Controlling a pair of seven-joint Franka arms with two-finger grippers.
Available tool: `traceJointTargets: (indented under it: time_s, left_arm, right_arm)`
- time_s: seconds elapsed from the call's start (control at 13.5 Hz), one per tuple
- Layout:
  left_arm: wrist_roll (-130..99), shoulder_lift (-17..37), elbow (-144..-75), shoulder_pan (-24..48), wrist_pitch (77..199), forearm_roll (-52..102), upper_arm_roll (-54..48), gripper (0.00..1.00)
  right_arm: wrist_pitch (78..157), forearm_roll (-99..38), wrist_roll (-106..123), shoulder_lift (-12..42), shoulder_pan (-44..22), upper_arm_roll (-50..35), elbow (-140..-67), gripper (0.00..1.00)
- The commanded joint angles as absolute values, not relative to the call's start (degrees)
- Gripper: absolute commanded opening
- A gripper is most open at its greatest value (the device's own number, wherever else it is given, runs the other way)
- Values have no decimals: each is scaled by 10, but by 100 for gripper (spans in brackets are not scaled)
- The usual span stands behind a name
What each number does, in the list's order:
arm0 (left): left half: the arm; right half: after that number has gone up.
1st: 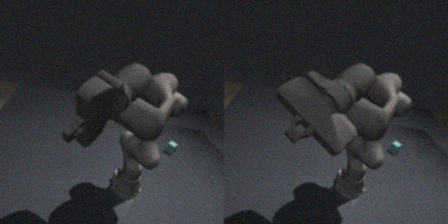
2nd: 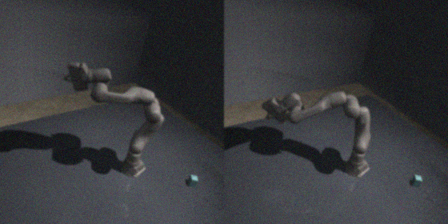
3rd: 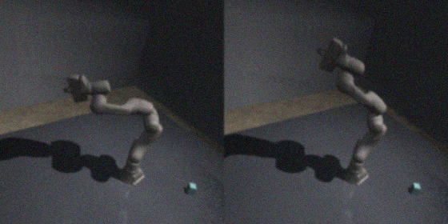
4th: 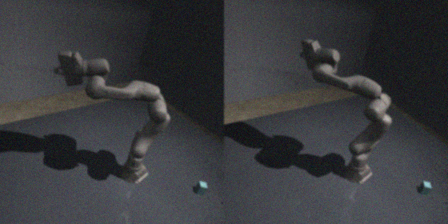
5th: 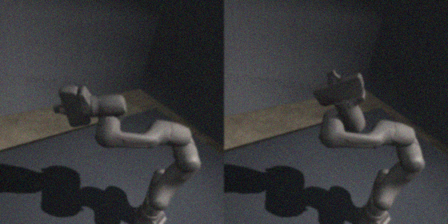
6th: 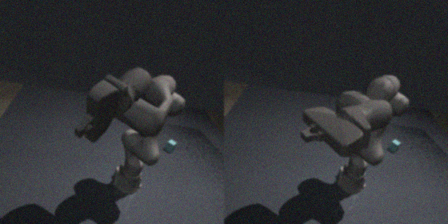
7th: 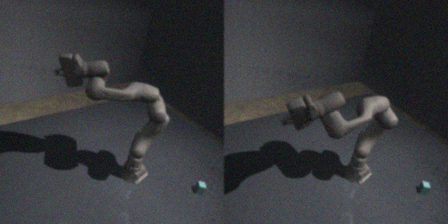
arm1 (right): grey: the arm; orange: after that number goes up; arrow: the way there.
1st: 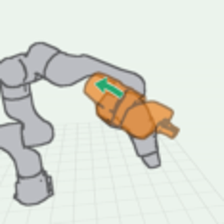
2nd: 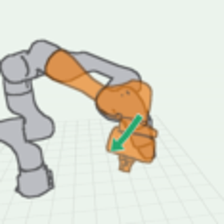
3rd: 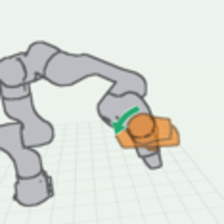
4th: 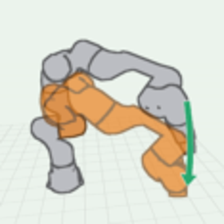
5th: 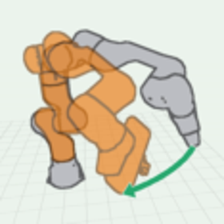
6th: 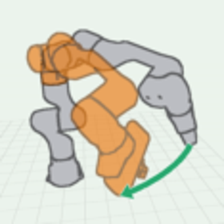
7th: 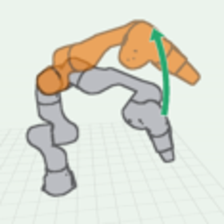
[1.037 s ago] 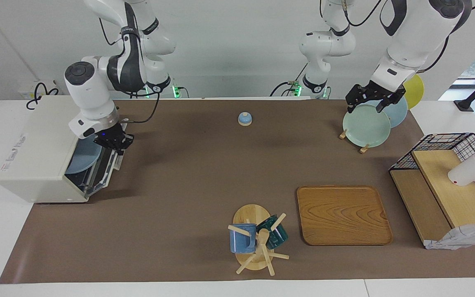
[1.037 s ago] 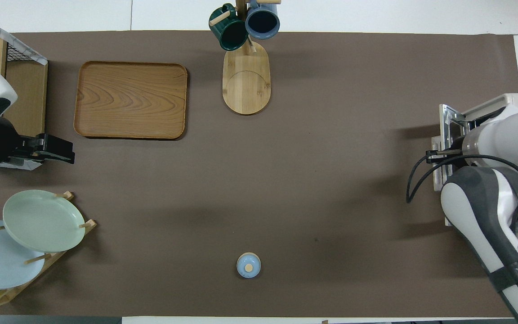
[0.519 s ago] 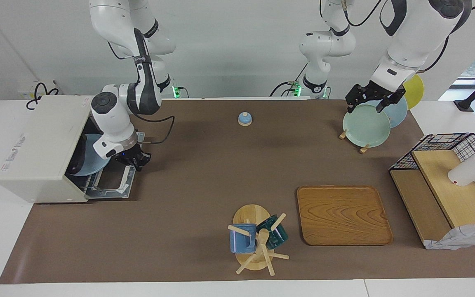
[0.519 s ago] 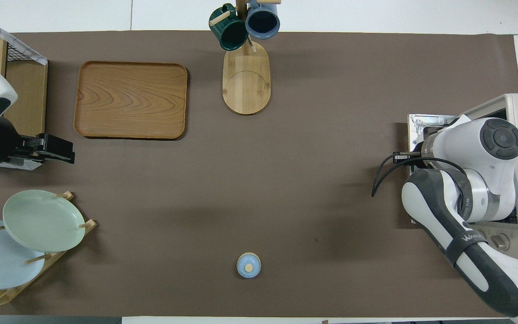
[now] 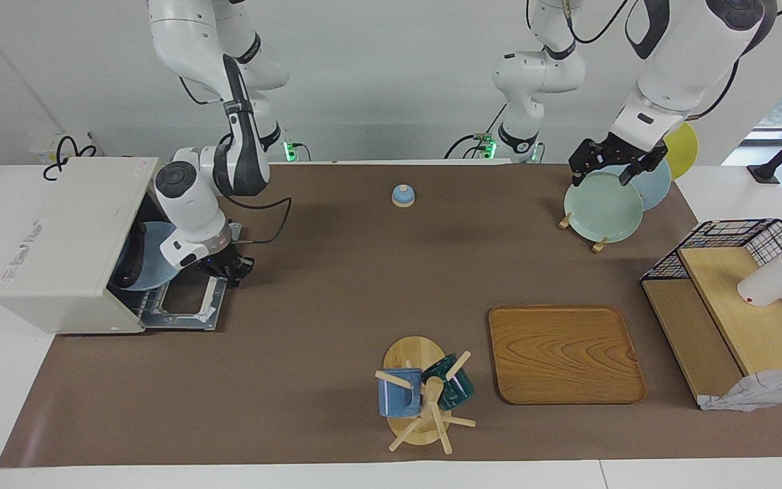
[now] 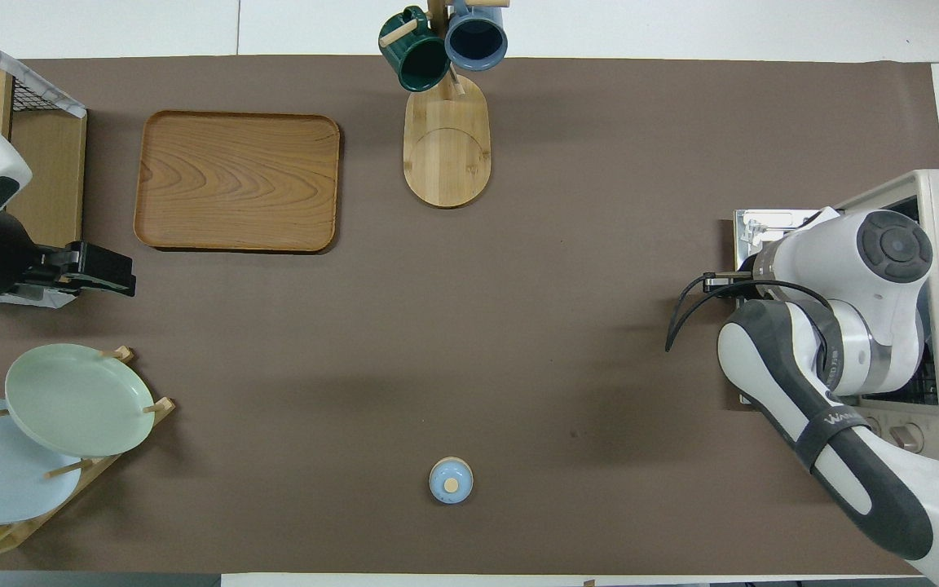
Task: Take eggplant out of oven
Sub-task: 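Pull the oven door open downward with the right gripper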
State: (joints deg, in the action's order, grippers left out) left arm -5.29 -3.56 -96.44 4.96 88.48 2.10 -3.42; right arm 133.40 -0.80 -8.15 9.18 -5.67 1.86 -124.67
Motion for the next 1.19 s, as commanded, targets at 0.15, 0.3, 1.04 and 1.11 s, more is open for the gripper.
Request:
traceJointTargets:
  time_s: [0.15,0.3,1.04,1.11]
  left_arm:
    - [-54,-43,-968,43,886,12,-39,100]
    - [-54,-43,-968,44,886,11,-39,100]
    - [-55,-43,-969,42,886,10,-38,100]
    - [-55,-43,-969,42,886,9,-38,100]
  right_arm:
    - [1159,2,-105,45,-55,30,-1147,42]
    - [1146,50,-105,31,-29,27,-1147,48]
    - [1272,64,-28,-7,41,28,-1272,44]
    - [1282,64,-27,-8,42,28,-1280,44]
